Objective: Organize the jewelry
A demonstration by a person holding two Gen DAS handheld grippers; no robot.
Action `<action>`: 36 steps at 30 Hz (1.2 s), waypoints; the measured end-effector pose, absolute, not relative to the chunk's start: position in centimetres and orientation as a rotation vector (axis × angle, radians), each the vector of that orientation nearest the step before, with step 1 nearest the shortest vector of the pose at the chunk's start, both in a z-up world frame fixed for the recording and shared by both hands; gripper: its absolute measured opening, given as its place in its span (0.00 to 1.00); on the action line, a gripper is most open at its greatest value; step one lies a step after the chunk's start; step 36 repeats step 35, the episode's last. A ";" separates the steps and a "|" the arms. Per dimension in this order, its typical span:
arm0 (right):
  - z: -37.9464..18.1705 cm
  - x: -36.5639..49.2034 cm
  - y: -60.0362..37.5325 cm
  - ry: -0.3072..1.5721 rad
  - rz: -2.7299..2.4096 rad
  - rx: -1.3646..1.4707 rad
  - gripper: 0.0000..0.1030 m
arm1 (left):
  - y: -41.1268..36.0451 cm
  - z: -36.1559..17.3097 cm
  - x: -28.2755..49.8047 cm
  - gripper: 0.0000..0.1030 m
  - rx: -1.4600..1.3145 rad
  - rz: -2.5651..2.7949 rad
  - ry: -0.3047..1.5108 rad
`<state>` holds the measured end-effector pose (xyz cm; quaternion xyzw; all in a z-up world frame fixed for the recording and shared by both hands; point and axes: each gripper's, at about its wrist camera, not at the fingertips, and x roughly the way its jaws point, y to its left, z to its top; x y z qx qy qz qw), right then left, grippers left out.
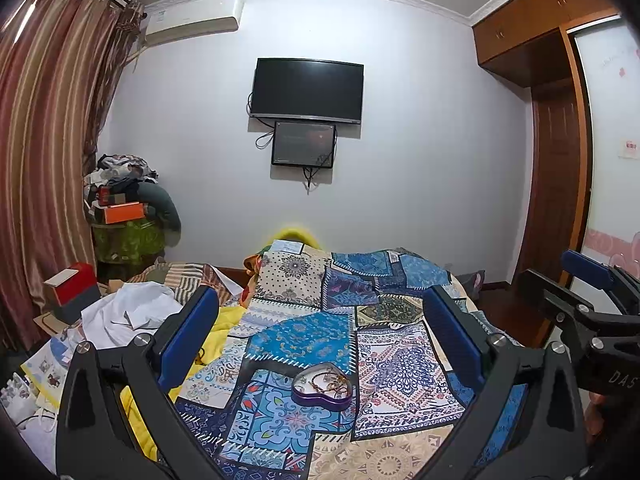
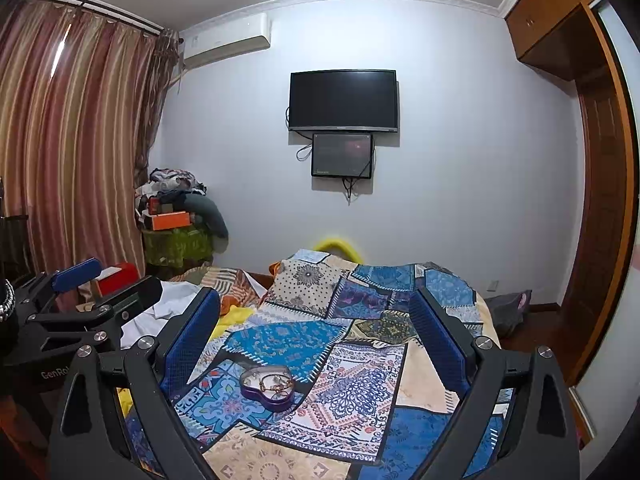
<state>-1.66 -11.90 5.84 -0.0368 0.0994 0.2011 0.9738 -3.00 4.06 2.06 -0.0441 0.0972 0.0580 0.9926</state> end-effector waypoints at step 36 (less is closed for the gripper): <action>5.6 -1.2 -12.3 0.217 0.389 -0.057 0.91 | 4.5 1.8 -2.5 1.00 -0.094 0.086 0.213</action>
